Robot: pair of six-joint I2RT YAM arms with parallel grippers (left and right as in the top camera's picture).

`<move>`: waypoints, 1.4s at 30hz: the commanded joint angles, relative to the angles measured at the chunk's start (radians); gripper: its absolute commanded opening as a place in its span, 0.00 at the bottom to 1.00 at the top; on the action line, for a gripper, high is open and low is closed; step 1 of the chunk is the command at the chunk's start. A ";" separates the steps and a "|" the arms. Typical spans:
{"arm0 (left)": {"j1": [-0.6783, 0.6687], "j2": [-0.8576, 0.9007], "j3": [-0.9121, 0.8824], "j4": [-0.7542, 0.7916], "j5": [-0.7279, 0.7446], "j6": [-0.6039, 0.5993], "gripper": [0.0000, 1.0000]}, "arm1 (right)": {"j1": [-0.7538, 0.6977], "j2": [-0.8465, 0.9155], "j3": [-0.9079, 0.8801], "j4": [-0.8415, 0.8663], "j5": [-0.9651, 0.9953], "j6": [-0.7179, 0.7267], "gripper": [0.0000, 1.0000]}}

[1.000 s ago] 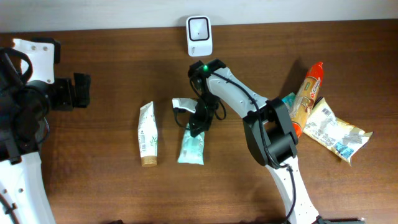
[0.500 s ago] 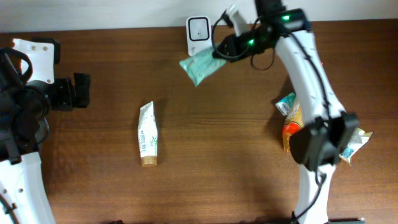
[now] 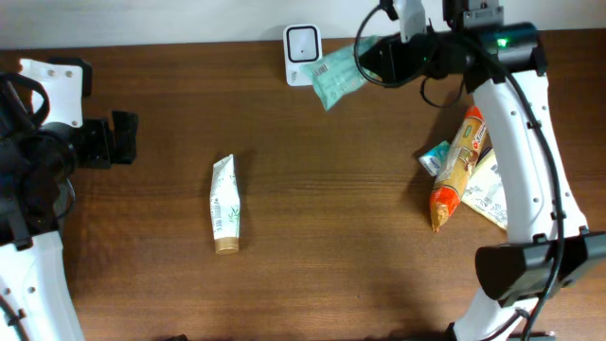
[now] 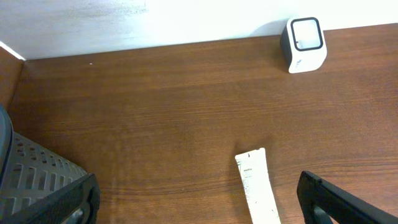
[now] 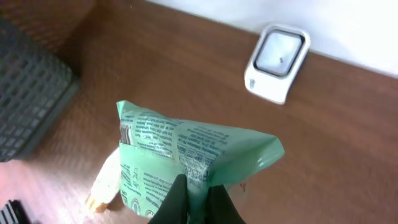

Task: Scan the item barcode
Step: 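Hold the light-blue packet up to the white scanner window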

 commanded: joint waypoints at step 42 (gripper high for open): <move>0.003 -0.006 0.007 -0.002 0.011 0.016 0.99 | 0.220 0.480 -0.350 1.668 0.708 -1.098 0.04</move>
